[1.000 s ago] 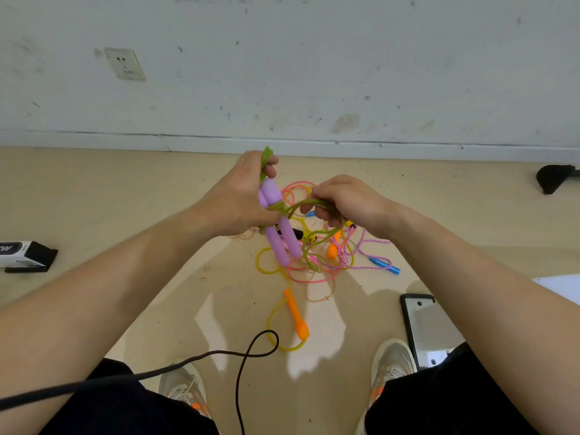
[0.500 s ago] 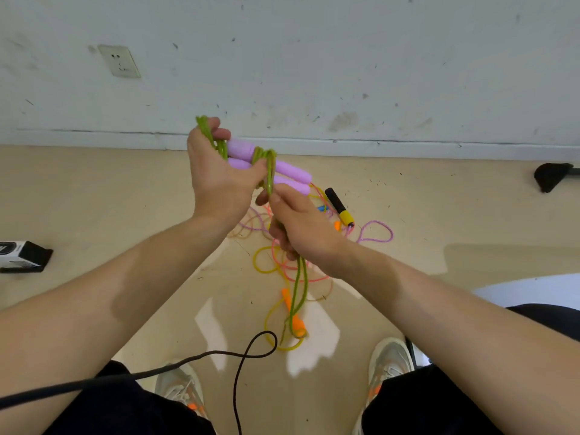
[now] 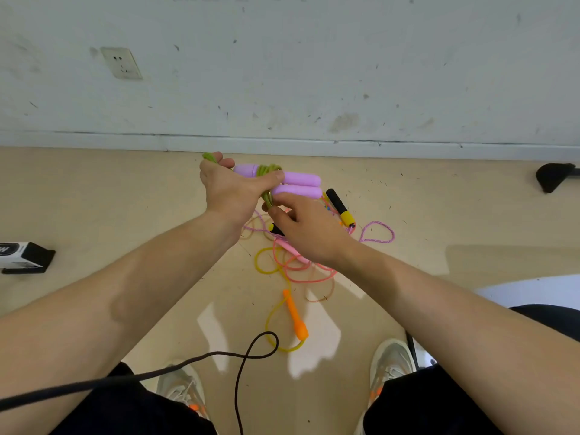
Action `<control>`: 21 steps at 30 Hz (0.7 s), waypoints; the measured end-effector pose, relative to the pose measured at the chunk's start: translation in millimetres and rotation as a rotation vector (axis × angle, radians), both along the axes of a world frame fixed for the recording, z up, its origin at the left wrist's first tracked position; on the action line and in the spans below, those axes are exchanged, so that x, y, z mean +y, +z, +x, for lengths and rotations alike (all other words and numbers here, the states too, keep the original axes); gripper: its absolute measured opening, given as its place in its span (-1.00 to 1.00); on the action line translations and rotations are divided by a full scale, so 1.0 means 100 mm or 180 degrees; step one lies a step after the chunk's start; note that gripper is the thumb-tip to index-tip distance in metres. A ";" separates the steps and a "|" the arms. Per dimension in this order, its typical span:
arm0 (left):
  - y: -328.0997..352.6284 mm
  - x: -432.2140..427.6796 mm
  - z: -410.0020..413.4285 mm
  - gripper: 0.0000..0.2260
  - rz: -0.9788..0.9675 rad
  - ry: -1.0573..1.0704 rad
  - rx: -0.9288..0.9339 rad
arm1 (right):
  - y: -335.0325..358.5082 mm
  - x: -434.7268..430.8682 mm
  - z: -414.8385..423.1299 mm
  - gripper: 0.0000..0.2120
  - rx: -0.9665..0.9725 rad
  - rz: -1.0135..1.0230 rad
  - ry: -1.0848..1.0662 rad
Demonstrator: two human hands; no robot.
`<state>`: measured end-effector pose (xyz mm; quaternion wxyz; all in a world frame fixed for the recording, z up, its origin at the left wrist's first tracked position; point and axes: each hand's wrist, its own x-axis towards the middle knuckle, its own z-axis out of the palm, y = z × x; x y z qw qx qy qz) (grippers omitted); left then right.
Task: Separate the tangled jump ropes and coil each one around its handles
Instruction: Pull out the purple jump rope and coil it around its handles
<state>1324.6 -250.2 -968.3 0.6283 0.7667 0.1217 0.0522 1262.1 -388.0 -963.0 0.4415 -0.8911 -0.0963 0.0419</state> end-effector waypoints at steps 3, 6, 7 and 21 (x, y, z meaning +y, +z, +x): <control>0.03 0.01 0.03 -0.12 -0.0093 0.0073 0.0066 | -0.01 0.05 -0.02 -0.77 0.0033 0.0080 0.0041; 0.11 0.01 0.06 -0.10 -0.0460 0.0147 0.0186 | -0.09 0.08 -0.05 -0.77 0.0406 0.0524 -0.0051; 0.14 0.02 0.07 -0.13 -0.0586 0.0155 0.0212 | -0.11 0.06 -0.05 -0.71 0.0604 0.0595 -0.0052; 0.34 0.25 -0.04 -0.19 -0.0041 -0.1686 0.0326 | 0.06 -0.66 0.24 -0.74 0.1060 -0.0188 0.0625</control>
